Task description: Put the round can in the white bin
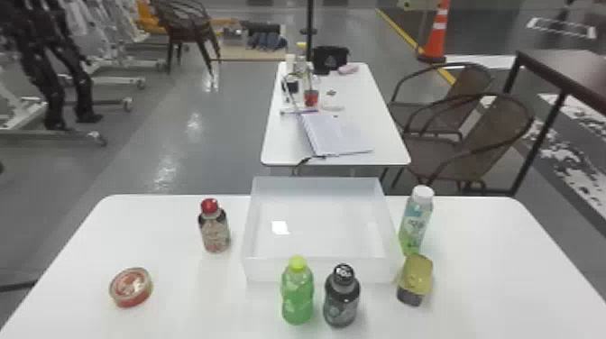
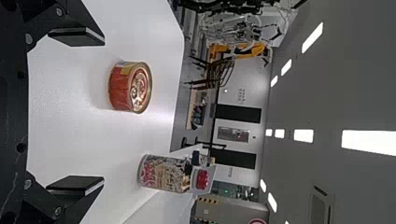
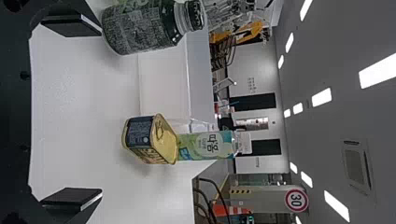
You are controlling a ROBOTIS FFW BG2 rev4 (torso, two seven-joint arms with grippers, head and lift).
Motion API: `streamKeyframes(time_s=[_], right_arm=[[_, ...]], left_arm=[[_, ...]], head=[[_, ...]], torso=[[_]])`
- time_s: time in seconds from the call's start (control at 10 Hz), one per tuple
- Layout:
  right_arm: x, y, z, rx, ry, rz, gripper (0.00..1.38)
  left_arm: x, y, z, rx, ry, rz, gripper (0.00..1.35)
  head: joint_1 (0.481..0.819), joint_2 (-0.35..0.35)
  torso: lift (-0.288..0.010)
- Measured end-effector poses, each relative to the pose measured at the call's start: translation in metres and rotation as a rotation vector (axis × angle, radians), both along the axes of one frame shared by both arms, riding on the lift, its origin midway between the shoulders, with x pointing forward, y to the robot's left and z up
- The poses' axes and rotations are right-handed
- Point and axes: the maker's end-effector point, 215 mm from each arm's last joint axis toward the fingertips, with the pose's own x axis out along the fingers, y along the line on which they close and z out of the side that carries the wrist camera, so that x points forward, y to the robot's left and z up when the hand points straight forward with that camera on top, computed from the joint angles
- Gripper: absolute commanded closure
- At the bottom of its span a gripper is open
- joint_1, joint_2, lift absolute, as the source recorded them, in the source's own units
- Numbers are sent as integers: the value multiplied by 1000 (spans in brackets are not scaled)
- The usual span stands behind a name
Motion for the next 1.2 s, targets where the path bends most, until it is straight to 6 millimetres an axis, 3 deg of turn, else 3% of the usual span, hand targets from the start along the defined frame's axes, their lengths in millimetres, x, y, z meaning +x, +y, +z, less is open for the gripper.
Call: streamKeyframes(time_s=[0.8,1.2], right_arm=[[1,0,0,1,-1,-1,85],[1,-1,-1,7,2,-4,85]], left_arm=[[1,1,-5,14,25,8,237],[31,12,-12,17,82,32,236]], head=[[549,0],[549,0]], torso=[[-100],[-100]])
